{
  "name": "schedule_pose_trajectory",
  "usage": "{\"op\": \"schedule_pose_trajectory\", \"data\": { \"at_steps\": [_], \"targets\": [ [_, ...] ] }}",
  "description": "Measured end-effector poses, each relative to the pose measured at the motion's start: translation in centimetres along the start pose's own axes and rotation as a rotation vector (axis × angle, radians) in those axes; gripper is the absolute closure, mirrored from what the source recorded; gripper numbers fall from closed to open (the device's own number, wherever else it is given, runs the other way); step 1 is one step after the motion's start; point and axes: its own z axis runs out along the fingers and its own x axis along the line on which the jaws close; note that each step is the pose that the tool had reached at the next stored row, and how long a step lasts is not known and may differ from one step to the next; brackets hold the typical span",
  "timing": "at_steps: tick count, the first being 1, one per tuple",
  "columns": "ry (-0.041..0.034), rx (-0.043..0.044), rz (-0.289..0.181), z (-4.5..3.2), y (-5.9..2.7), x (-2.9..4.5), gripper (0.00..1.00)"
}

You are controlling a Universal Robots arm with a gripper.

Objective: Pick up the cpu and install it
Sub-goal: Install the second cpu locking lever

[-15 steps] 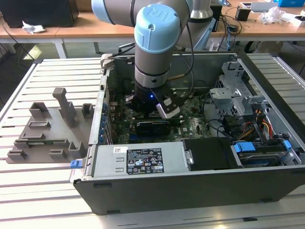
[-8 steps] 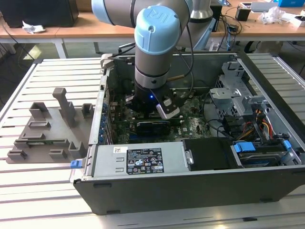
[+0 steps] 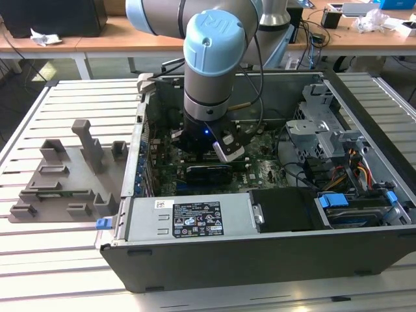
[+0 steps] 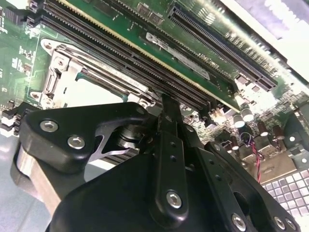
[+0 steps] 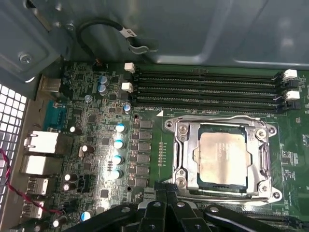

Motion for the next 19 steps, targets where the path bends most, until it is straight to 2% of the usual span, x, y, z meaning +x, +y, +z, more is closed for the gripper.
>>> {"op": "schedule_pose_trajectory", "data": {
  "at_steps": [3,8,9,12,15,16,18,19],
  "targets": [
    [0.0005,-0.0078,-0.001,0.19,0.11,-0.01,0.89],
    [0.0004,-0.0089,-0.001,0.07,0.24,-0.01,0.89],
    [-0.0001,-0.0098,-0.001,-0.19,0.32,-0.01,0.89],
    [0.0002,-0.009,-0.001,-1.84,0.82,0.0,0.89],
    [0.0023,-0.009,0.0,-2.0,1.13,-1.1,0.89],
    [0.0069,-0.0094,0.001,-1.99,1.27,-1.96,0.89],
    [0.0143,-0.0098,0.003,-1.97,1.42,-3.03,0.89],
    [0.0199,-0.0102,0.004,-1.93,1.54,-3.8,0.89]
  ]
}}
